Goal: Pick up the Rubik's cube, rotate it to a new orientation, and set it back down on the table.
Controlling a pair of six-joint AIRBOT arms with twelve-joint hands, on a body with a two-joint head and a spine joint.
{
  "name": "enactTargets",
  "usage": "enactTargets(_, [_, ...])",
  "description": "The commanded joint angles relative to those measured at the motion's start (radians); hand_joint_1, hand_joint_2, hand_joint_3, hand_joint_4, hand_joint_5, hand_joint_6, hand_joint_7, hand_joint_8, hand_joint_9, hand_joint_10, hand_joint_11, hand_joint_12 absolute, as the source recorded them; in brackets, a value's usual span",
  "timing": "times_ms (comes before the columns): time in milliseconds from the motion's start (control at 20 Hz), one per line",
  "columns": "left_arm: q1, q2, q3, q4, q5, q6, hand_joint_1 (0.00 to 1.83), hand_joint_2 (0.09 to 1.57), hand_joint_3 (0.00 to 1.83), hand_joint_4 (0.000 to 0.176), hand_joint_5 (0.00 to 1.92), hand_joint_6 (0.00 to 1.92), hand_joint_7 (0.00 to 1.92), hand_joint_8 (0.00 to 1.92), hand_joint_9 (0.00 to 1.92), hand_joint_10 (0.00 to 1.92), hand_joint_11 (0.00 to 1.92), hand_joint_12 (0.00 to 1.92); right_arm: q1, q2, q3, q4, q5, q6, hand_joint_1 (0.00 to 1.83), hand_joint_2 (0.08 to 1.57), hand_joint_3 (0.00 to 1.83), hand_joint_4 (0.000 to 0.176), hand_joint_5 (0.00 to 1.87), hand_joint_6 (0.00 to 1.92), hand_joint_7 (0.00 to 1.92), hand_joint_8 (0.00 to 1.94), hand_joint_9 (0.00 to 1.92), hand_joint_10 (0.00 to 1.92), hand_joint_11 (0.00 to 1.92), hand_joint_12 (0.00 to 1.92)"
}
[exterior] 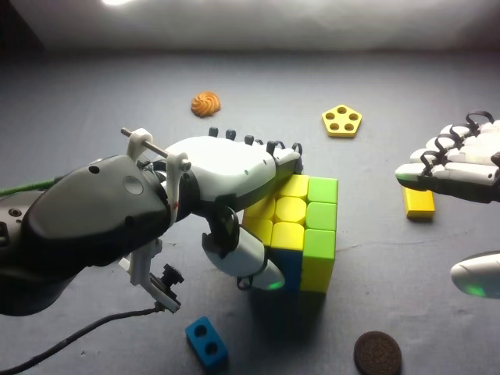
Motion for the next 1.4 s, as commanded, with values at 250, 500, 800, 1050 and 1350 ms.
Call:
enactTargets(250, [0.016, -0.003, -0.002, 0.031, -0.033, -0.005, 0.92, 1.49, 0.00, 0.035, 0.39, 1.89, 0.39, 1.92, 0.30, 1.92, 0.41, 1.92, 0.014, 0.004, -0.001, 0.007, 0.101, 0.002, 0.01, 1.24, 0.01, 0.000, 0.02, 0.01, 0.02, 0.01, 0.05, 0.02, 0.00, 0.00])
enactTargets(500, [0.016, -0.002, -0.002, 0.040, -0.041, -0.013, 0.87, 1.40, 0.00, 0.000, 0.49, 1.70, 0.15, 1.71, 0.19, 1.82, 0.20, 1.92, 0.014, 0.003, -0.001, 0.007, 0.101, 0.002, 0.00, 1.24, 0.00, 0.000, 0.03, 0.01, 0.03, 0.01, 0.07, 0.02, 0.00, 0.00])
enactTargets(800, [0.020, -0.002, -0.002, 0.040, -0.043, -0.016, 0.70, 1.02, 0.00, 0.000, 0.11, 0.01, 0.27, 0.01, 0.27, 0.18, 0.00, 1.02, 0.013, 0.001, -0.004, 0.007, 0.097, 0.002, 0.01, 1.24, 0.00, 0.000, 0.04, 0.01, 0.05, 0.01, 0.08, 0.02, 0.00, 0.00])
enactTargets(1050, [0.013, 0.005, -0.008, 0.038, -0.044, -0.016, 0.54, 0.89, 0.00, 0.013, 0.00, 0.00, 0.00, 0.00, 0.00, 0.00, 0.00, 0.18, 0.013, 0.001, -0.004, 0.007, 0.095, 0.002, 0.03, 1.25, 0.00, 0.000, 0.05, 0.02, 0.08, 0.01, 0.08, 0.02, 0.00, 0.00])
enactTargets(1350, [-0.017, 0.037, -0.028, -0.007, -0.044, 0.024, 0.41, 0.78, 0.00, 0.029, 0.00, 0.00, 0.00, 0.00, 0.00, 0.00, 0.00, 0.00, 0.012, 0.000, -0.006, 0.007, 0.092, 0.001, 0.03, 1.25, 0.00, 0.000, 0.04, 0.01, 0.07, 0.00, 0.07, 0.02, 0.00, 0.00])
